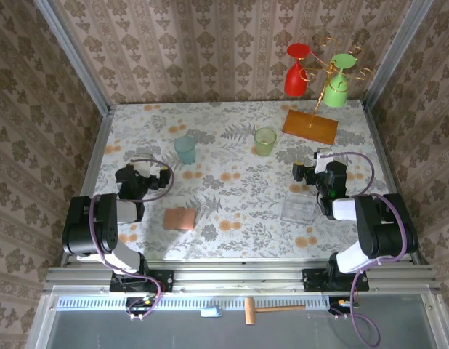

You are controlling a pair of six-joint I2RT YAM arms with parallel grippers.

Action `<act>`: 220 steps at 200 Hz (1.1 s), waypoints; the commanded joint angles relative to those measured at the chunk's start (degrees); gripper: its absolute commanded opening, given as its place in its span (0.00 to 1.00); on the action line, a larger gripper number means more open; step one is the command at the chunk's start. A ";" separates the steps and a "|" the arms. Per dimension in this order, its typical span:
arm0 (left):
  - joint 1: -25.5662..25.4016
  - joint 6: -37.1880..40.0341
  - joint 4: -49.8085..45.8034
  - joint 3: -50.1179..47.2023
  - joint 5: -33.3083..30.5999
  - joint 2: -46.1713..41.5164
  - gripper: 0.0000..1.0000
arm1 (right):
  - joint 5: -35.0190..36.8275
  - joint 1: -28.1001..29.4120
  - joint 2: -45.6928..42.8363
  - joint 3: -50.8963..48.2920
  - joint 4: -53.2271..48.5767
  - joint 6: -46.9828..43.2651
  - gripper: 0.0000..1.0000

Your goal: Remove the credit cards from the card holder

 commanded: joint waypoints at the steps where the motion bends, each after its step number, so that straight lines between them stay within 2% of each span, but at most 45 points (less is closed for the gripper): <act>1: 0.16 1.02 1.97 -0.27 1.30 -0.13 1.00 | -0.69 -0.01 0.14 0.25 1.25 -0.70 1.00; 107: 0.29 0.59 1.71 -0.09 0.77 -0.09 1.00 | -0.63 -0.05 0.07 0.29 1.23 -0.71 1.00; 119: 0.36 -0.28 0.95 0.41 -1.24 -0.07 1.00 | -0.65 -0.06 0.14 0.29 1.26 -0.73 1.00; 139: 0.06 -2.68 -0.33 0.88 -9.31 -0.16 1.00 | -0.65 -0.01 0.09 0.25 1.26 -0.71 1.00; 220: -0.42 -2.39 -0.85 1.12 -10.13 -0.26 1.00 | -0.61 -0.04 0.06 0.26 1.28 -0.69 1.00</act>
